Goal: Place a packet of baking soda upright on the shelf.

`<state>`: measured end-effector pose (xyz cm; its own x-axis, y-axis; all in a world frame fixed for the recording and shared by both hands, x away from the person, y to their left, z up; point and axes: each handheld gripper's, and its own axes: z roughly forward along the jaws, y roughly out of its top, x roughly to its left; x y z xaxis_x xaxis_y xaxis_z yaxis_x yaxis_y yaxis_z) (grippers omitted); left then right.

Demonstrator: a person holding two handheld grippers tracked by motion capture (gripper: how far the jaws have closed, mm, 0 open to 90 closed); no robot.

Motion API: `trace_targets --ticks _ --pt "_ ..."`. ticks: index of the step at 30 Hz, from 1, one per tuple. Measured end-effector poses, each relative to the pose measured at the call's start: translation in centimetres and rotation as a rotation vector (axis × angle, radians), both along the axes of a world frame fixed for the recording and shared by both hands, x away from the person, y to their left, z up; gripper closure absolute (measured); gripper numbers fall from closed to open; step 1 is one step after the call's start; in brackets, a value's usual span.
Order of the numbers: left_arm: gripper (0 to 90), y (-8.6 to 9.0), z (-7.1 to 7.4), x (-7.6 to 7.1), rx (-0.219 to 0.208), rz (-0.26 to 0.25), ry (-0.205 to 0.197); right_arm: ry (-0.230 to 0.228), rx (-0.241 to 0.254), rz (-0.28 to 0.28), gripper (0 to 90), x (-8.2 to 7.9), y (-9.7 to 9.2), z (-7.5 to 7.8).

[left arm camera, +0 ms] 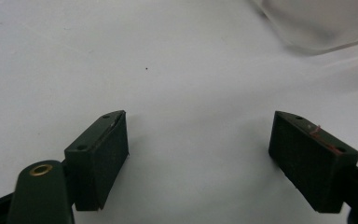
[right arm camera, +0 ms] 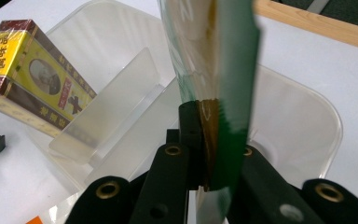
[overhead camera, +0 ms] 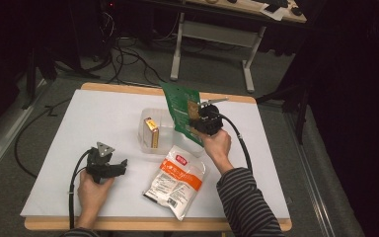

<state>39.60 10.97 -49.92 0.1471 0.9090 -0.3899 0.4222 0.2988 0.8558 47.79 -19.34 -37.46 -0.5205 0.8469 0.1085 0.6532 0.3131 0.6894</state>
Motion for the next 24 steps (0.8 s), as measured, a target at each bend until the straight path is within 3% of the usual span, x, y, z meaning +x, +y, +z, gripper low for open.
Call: trace_targets --ticks 5,11,13,16,20,24 --pt "20.3 0.0 0.0 0.0 -0.001 0.001 0.000 0.034 0.061 -0.016 89.9 -0.1 -0.9 -0.8" --pt "20.3 0.0 0.0 0.0 0.000 0.000 0.000 0.035 0.011 -0.006 82.8 -0.3 -1.2 -0.6" --pt "20.3 0.0 0.0 0.0 -0.003 0.001 -0.003 0.036 0.009 -0.012 77.1 -0.3 -1.6 -0.3" --pt "20.3 0.0 0.0 0.0 -0.003 0.002 -0.003 0.024 0.013 -0.021 75.5 -0.4 -2.2 0.3" --pt "20.3 0.0 0.0 0.0 -0.001 0.000 0.000 0.008 0.026 -0.013 84.6 -0.7 -3.0 1.4" --pt "20.3 0.0 0.0 0.0 -0.003 0.002 -0.003 0.028 0.011 -0.007 90.0 -0.8 -3.3 1.2"
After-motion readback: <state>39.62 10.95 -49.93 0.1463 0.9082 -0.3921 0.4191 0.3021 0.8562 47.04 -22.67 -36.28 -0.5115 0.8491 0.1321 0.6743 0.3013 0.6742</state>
